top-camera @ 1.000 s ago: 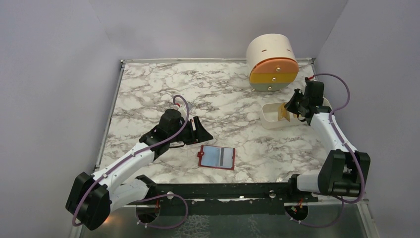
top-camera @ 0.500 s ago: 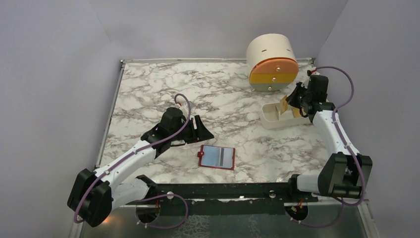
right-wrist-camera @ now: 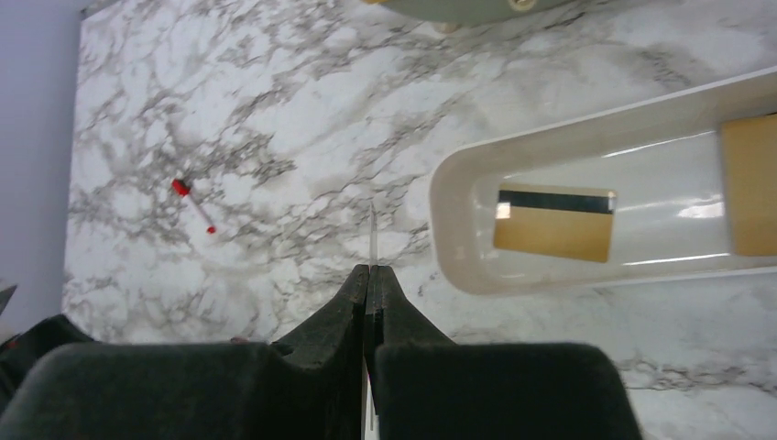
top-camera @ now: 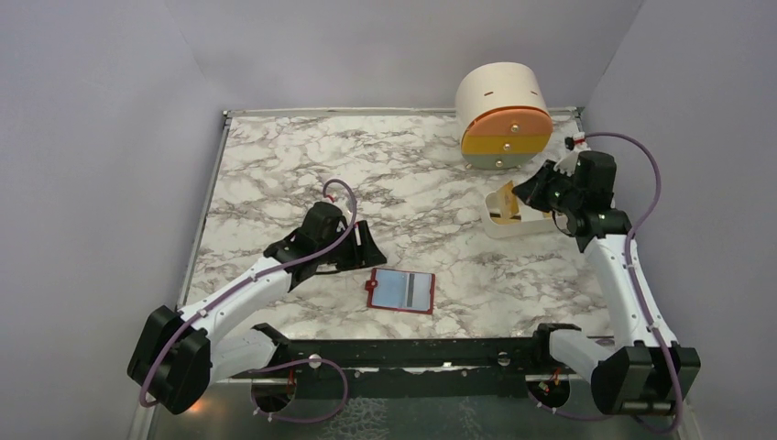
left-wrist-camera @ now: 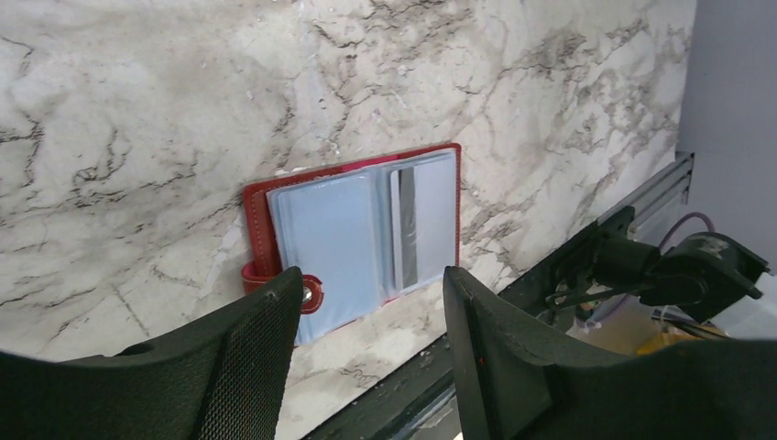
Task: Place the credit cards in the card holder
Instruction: Insert the credit card into the card holder.
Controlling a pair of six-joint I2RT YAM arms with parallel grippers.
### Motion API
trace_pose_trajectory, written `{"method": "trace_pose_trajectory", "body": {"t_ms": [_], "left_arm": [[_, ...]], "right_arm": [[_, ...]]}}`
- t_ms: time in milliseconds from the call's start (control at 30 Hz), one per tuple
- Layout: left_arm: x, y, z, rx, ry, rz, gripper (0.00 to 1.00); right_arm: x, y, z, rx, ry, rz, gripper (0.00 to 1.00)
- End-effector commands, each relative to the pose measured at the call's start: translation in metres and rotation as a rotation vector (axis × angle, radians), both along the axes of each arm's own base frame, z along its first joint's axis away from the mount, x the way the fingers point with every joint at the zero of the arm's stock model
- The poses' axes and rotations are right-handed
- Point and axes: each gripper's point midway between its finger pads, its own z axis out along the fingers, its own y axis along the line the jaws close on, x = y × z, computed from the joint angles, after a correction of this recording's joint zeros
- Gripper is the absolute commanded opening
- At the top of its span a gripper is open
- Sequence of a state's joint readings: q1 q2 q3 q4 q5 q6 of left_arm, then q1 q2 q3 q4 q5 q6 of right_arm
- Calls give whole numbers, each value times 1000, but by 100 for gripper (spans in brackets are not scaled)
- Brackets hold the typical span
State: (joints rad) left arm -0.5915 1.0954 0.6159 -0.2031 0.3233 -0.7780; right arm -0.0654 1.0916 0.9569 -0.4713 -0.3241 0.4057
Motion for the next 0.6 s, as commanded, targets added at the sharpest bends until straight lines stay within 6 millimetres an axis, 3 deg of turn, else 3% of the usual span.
{"method": "trace_pose_trajectory", "body": {"t_ms": [0,233,567], "left_arm": [[-2,15,-17,101,23,26,59],[-21,25,-44,137,111,28,59],[-36,30,-66,143,168,28,60]], "right_arm": [[-32,45,-1,115,49,113,1],[-62,86,-16,198,90,194,1],[-101,155,-63,251,196,298,1]]}}
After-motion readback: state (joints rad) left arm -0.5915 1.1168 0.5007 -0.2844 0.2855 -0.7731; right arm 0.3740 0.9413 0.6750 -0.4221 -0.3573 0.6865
